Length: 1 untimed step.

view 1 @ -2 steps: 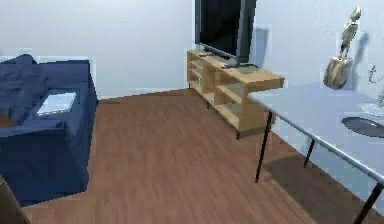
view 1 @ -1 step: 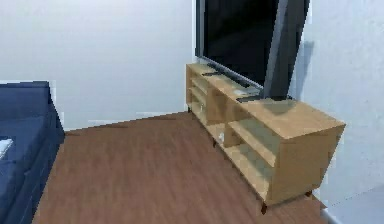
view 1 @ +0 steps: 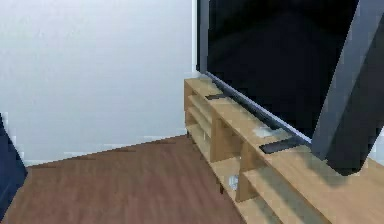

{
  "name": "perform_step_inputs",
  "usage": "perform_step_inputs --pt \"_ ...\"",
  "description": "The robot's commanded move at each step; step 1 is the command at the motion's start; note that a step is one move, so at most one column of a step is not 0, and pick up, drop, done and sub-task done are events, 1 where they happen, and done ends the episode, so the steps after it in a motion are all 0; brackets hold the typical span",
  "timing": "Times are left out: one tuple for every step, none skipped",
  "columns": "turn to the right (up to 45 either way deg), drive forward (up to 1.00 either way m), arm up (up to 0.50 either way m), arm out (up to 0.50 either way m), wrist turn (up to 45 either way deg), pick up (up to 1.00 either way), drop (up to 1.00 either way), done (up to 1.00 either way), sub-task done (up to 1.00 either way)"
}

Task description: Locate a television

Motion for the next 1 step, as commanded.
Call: perform_step_inputs --pt "15.0 0.00 0.00 0.00 0.0 0.00 0.00 0.00 0.00"
